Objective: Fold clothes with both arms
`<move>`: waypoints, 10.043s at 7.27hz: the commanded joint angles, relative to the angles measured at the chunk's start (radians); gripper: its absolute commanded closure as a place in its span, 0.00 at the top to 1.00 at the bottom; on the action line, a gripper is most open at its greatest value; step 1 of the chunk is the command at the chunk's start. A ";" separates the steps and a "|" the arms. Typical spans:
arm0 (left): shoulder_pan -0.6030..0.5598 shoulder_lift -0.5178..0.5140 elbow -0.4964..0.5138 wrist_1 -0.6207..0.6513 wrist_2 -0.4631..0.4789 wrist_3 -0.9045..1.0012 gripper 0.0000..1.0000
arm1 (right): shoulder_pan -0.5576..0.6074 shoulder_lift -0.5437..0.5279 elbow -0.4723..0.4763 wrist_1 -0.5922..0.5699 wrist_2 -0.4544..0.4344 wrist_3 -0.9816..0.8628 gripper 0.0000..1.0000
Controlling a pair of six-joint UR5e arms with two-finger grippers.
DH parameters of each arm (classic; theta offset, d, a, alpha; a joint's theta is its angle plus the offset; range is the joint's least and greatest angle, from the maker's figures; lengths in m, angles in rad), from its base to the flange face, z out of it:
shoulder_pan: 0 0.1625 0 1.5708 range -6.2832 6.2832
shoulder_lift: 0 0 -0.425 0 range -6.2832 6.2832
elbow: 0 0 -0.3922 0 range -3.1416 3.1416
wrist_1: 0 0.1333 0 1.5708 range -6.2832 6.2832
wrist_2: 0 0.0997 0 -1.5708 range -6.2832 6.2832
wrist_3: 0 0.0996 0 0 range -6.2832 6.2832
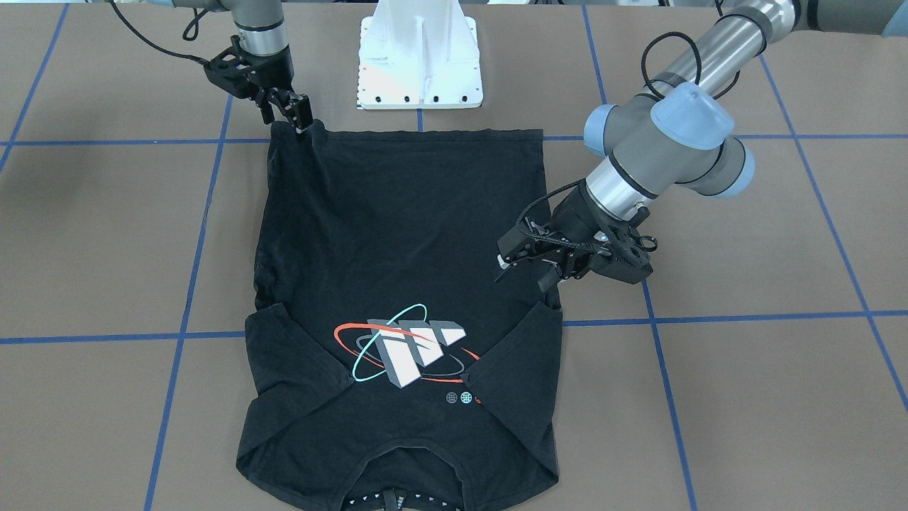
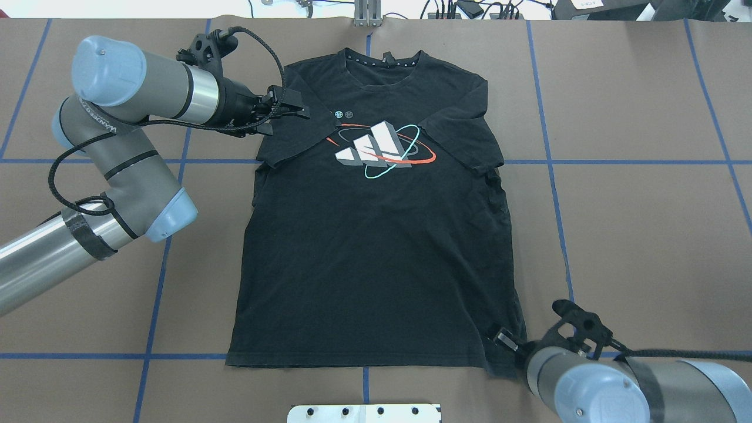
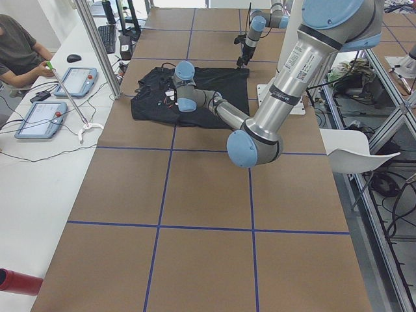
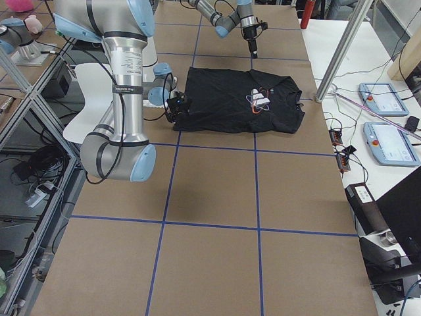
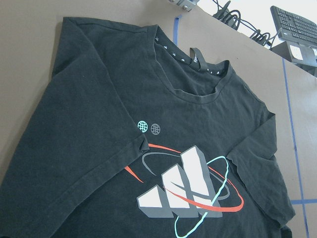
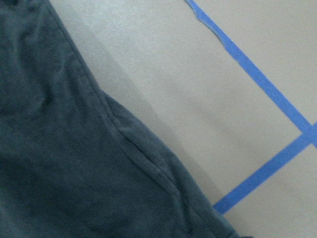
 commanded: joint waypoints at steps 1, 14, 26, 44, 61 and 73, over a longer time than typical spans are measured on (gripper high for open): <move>0.005 0.018 -0.003 0.000 0.003 0.000 0.99 | -0.080 -0.055 -0.002 0.036 -0.039 0.038 0.85; 0.011 0.046 -0.003 -0.002 0.006 0.003 0.99 | -0.080 -0.052 -0.011 0.036 -0.056 0.069 0.74; 0.011 0.063 -0.016 -0.002 0.024 0.009 0.99 | -0.057 -0.066 0.022 0.059 -0.045 0.063 0.00; 0.671 0.554 -0.579 0.414 0.494 -0.500 0.78 | -0.062 -0.139 0.125 0.059 0.004 0.037 0.00; 0.666 0.729 -0.956 0.425 0.385 -0.535 0.00 | -0.095 -0.184 0.280 0.056 0.093 0.035 0.00; 0.019 0.344 -0.484 0.411 0.213 -0.104 0.00 | 0.770 0.519 -0.264 -0.404 0.513 -0.597 0.00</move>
